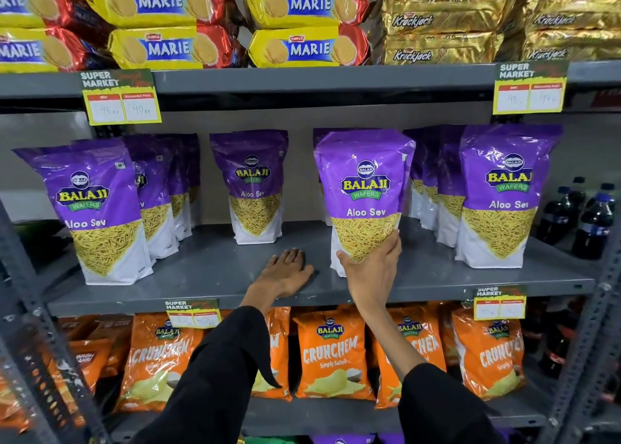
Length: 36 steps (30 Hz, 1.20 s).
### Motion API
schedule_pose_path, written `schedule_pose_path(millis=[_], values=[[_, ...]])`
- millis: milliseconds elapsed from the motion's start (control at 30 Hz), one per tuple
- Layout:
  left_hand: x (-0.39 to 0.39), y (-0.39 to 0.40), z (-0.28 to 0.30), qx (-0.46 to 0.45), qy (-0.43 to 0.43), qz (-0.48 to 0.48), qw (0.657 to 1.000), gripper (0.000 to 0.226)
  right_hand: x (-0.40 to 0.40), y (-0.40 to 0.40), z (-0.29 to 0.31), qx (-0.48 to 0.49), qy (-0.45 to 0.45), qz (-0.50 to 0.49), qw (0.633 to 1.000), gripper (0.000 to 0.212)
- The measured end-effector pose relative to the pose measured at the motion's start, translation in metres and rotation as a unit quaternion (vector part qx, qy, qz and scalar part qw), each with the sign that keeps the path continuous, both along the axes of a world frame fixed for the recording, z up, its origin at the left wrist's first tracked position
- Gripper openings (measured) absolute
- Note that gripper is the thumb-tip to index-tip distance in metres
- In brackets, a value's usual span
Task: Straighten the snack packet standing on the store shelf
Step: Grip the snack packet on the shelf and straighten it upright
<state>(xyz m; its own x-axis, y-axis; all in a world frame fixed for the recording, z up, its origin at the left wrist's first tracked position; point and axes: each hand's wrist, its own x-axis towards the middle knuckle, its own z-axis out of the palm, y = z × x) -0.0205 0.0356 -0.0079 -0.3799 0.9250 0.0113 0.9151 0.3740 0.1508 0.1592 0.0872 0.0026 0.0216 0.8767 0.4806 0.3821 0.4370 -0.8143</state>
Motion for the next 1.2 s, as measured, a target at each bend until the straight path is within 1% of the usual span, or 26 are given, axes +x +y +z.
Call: schedule_pose_path(millis=[400,733,1200], values=[[0.003,-0.004,0.003,0.001,-0.001,-0.005,1.0,0.071,-0.005,0.018,0.004,-0.005,-0.002,0.016,1.0,0.123],[0.003,-0.005,0.002,0.004,0.0,-0.002,1.0,0.073,-0.007,0.02,-0.001,-0.005,-0.001,0.014,1.0,0.124],[0.007,-0.008,0.005,0.001,0.003,0.0,1.0,0.072,-0.013,0.016,-0.003,0.025,-0.055,-0.02,0.998,0.122]])
